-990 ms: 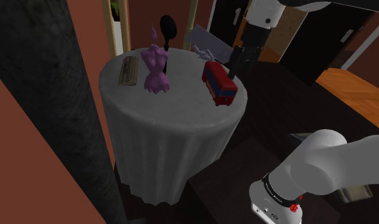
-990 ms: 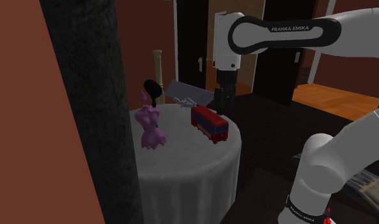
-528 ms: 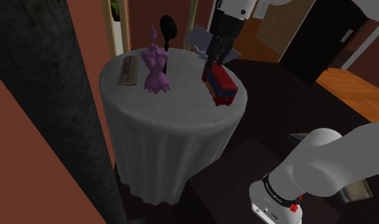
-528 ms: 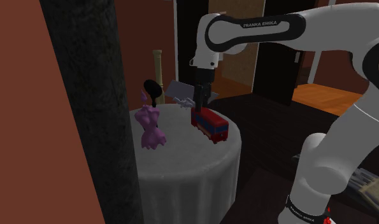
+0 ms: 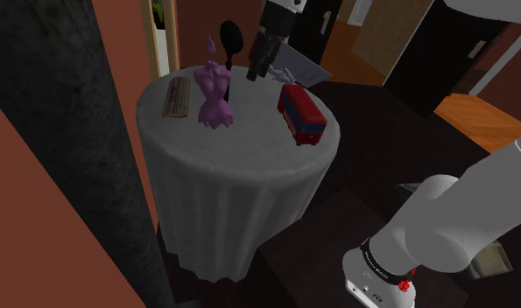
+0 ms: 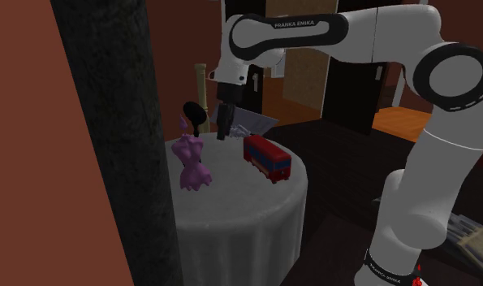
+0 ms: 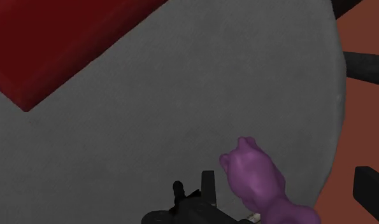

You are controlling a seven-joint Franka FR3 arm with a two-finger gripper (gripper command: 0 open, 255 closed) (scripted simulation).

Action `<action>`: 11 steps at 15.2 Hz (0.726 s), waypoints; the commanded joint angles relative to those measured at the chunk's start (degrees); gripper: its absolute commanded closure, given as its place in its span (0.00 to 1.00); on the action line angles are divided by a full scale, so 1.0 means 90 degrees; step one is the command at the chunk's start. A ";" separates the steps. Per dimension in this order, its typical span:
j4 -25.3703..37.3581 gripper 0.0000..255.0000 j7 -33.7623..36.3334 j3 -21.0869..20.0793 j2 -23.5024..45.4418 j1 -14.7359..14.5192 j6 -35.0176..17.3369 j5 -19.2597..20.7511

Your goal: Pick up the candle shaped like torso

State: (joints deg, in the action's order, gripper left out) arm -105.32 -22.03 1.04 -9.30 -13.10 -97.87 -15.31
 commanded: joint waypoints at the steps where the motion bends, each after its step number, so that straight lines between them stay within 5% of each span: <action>1: 0.0517 0.00 -0.0298 -0.0030 0.0418 -0.0096 0.0041 -0.0175; 5: 0.1543 0.00 -0.0819 -0.0135 0.1181 -0.0244 0.0202 -0.0496; 11: 0.0942 0.00 -0.0974 -0.0153 0.1103 -0.0252 -0.0299 -0.0521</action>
State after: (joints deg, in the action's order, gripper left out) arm -96.02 -30.52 -0.32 0.68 -15.35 -99.79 -19.95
